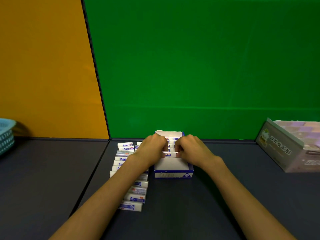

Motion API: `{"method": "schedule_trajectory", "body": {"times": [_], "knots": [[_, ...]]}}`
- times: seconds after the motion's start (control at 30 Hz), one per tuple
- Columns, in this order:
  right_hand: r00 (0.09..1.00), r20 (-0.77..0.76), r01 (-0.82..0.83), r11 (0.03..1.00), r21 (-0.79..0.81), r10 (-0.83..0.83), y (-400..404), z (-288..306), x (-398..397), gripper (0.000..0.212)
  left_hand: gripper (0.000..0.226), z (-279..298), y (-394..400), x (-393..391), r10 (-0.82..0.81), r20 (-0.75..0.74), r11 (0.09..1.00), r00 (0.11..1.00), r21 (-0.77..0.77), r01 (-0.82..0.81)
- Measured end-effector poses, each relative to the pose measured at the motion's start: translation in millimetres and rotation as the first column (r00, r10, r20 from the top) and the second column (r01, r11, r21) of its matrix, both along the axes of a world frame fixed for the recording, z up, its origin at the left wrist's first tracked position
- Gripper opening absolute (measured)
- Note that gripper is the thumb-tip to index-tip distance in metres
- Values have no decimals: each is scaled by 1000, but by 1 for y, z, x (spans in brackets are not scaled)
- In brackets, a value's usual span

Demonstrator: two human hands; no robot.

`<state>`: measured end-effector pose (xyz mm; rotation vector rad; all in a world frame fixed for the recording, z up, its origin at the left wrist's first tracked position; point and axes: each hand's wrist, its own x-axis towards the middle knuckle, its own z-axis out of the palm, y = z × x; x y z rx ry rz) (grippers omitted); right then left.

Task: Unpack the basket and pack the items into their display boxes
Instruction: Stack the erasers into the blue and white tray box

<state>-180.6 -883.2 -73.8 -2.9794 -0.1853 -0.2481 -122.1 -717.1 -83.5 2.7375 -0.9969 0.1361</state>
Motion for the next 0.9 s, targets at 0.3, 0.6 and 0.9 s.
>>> {"method": "schedule_trajectory", "body": {"times": [0.3, 0.6, 0.9], "knots": [[1000, -9, 19, 1000, -5, -19, 3, 0, 2, 14, 18, -1, 1, 0, -10, 38, 1000, 999, 23, 9], [998, 64, -1, 997, 76, -3, 14, 6, 5, 13, 26, 20, 54, 4, 30, 186, 992, 982, -125, -7], [975, 140, -192, 973, 129, 173, 75, 8, 25, 15, 19, 11, 133, 15, 90, -18, 996, 996, -25, -91]]}}
